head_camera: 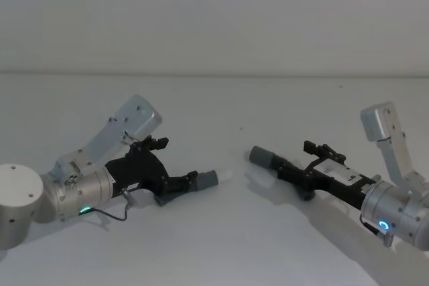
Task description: Use both hands to pick up one end of the pipe from the table, align the ends, and insert them.
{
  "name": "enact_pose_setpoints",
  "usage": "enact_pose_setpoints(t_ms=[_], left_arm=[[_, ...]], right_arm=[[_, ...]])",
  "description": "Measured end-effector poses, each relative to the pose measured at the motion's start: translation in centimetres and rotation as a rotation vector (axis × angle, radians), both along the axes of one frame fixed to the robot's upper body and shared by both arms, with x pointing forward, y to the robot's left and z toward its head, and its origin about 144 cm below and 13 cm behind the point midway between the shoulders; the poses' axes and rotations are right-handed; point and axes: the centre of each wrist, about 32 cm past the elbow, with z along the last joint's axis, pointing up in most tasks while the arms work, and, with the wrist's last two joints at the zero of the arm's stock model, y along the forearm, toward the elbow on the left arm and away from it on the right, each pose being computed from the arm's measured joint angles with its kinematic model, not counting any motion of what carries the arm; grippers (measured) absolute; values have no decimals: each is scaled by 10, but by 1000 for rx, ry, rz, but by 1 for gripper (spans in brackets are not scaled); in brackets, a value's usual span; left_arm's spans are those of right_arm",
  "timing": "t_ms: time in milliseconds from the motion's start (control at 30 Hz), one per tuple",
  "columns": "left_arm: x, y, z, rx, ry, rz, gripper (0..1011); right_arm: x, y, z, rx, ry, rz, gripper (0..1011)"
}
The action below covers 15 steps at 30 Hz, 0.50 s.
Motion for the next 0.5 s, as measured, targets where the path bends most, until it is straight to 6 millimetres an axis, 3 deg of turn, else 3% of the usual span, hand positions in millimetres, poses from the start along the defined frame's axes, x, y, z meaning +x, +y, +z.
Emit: enact_pose_setpoints(t_ms=[500], left_arm=[[10,5,2,53,53,-102,1001]], right_arm=[[3,4,0,-37,38,11,1000]])
